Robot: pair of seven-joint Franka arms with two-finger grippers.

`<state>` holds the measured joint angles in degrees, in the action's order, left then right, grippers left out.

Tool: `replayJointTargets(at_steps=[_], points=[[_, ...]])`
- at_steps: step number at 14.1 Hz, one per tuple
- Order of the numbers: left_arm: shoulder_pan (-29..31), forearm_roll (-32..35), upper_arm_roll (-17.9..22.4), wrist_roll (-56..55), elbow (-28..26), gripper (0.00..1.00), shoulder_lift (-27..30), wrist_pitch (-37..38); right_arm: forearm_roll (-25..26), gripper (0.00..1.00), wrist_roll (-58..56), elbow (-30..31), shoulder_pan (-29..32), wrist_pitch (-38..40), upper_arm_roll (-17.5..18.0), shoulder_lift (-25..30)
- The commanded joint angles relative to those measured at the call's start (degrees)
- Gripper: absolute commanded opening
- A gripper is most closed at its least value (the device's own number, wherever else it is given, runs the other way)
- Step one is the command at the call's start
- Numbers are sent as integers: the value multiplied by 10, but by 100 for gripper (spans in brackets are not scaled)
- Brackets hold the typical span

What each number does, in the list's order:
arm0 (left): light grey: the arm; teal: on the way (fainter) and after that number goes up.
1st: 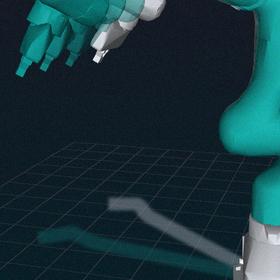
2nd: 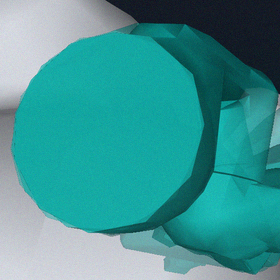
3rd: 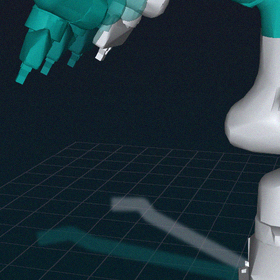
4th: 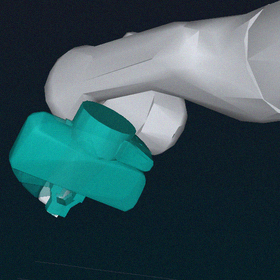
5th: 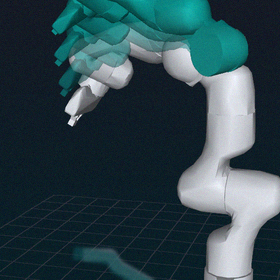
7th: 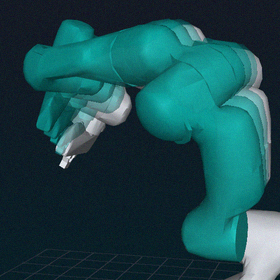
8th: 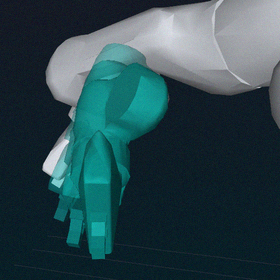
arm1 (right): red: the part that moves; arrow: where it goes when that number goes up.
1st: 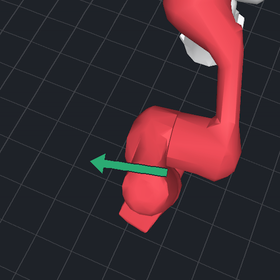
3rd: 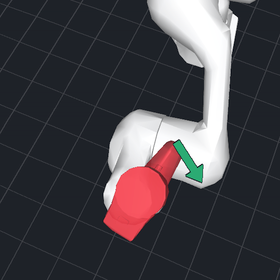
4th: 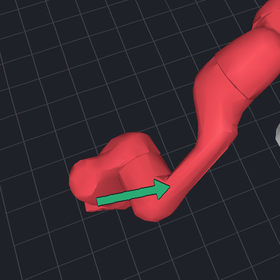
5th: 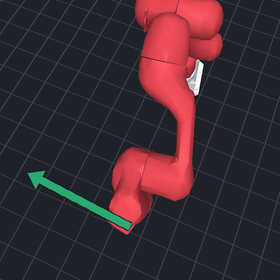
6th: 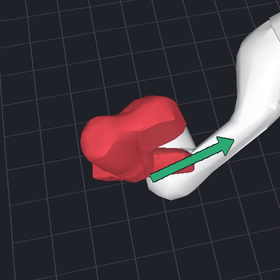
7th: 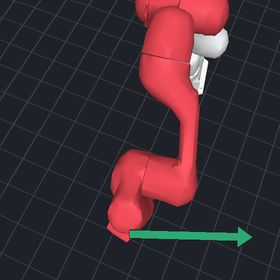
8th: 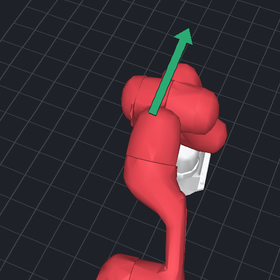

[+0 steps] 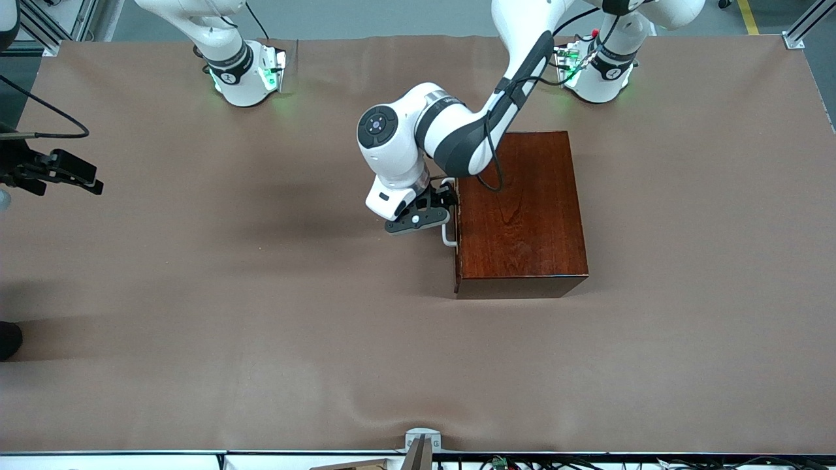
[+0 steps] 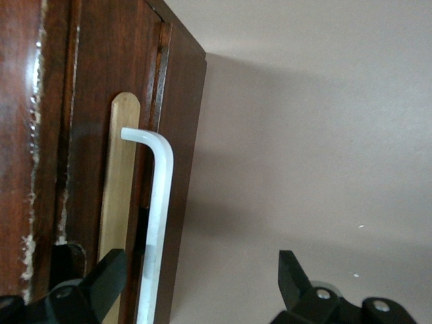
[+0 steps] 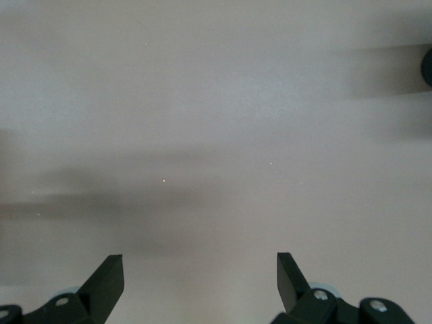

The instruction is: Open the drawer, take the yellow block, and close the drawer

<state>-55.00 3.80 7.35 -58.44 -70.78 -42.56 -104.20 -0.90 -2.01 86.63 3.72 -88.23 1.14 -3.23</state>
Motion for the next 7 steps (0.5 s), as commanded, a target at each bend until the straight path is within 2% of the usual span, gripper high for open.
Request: replayJointTargets(at_steps=[1,7], points=[[-8,12,9,8,13,100,-11,14,0,100,0,5,1,3,3,10],[-9,12,10,9,14,100,-27,12,0,100,0,5,1,3,3,10]])
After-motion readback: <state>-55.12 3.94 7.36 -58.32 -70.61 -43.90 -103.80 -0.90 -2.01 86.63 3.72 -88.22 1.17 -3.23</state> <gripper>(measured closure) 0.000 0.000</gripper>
